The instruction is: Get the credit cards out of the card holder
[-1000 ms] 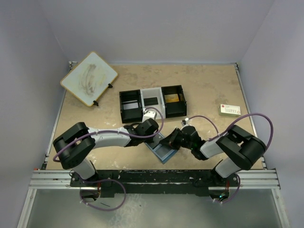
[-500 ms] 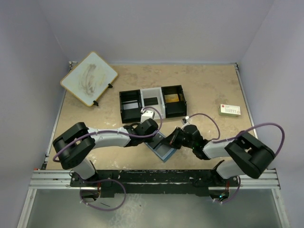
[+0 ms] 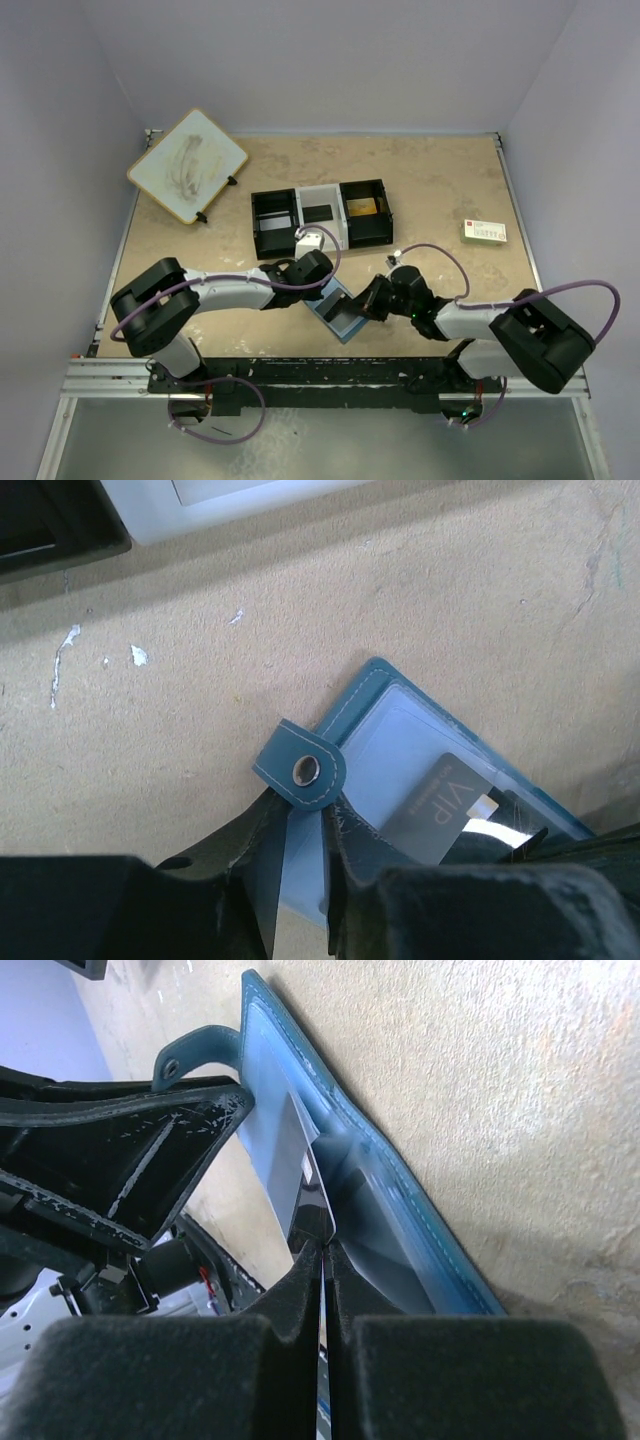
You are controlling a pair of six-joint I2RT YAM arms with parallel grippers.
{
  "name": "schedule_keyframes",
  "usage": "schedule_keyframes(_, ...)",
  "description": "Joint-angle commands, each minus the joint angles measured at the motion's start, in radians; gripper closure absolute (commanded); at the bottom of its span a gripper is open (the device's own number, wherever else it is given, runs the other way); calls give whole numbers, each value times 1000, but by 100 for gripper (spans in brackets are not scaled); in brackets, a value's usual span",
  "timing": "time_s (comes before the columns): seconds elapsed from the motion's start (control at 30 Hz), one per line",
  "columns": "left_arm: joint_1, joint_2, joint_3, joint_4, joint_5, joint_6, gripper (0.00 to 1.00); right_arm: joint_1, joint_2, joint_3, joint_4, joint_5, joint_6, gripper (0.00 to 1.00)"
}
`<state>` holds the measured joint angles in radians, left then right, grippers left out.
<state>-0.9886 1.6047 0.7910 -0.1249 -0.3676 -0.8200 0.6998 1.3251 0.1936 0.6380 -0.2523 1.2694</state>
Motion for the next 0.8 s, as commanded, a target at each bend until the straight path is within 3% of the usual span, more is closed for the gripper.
schedule_keyframes(0.0, -3, -52, 12, -92, -3, -8, 79, -5, -51, 4, -96, 27, -5, 100)
schedule_keyframes(0.17, -36, -140, 58, -82, 8, -3, 64, -6, -15, 1, -70, 11, -4, 100)
schedule_keyframes(0.3, -72, -150, 74, -58, 9, 3, 62, -6, 8, 1, -46, 8, 0, 100)
schedule_keyframes(0.53, -97, -56, 57, 8, 80, 12, 65, -6, 40, -1, -6, 4, 6, 100)
schedule_keyframes(0.77, -102, 22, 80, -125, -108, -25, 74, -6, 55, -17, 36, 25, 36, 100)
